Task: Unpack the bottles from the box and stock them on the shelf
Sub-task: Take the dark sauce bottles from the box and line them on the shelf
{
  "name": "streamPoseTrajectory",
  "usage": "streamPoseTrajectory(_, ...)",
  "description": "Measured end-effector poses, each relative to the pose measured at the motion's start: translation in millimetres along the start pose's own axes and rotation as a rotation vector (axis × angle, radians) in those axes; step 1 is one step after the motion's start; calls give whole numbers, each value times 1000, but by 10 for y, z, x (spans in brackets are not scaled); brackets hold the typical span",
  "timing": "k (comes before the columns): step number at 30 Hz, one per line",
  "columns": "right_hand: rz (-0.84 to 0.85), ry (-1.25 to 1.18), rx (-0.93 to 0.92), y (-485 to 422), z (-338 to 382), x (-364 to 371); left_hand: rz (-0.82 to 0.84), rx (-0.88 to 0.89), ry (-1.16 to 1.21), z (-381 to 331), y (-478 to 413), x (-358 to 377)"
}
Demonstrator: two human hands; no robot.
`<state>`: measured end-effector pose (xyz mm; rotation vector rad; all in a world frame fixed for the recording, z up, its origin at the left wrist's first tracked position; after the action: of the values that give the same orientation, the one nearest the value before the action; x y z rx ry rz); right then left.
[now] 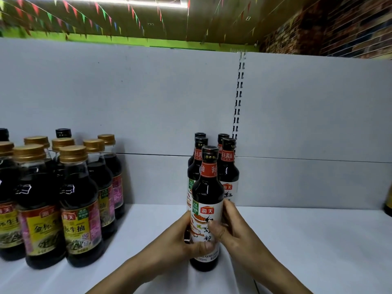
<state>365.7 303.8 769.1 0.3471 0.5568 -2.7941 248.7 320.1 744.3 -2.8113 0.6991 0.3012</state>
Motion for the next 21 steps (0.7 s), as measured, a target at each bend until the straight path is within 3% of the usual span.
streamPoseTrajectory(9,-106,225,47,73,-211,-25,-207,10,-103,72,-3,-192)
streamPoseTrajectory(21,-195,246,94,-2,-253,-28,-324,146,-235,-22,77,-307)
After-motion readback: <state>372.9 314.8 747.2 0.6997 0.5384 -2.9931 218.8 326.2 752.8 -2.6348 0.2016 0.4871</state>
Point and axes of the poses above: each hand's wrist, its own y-axis away from the middle knuckle, its own x-axis out of the palm, z = x × y, the point moved 9 cm from there along -y, towards the middle knuckle, and after that the axes turned 2 degrees about y, right-handed, at the moved point
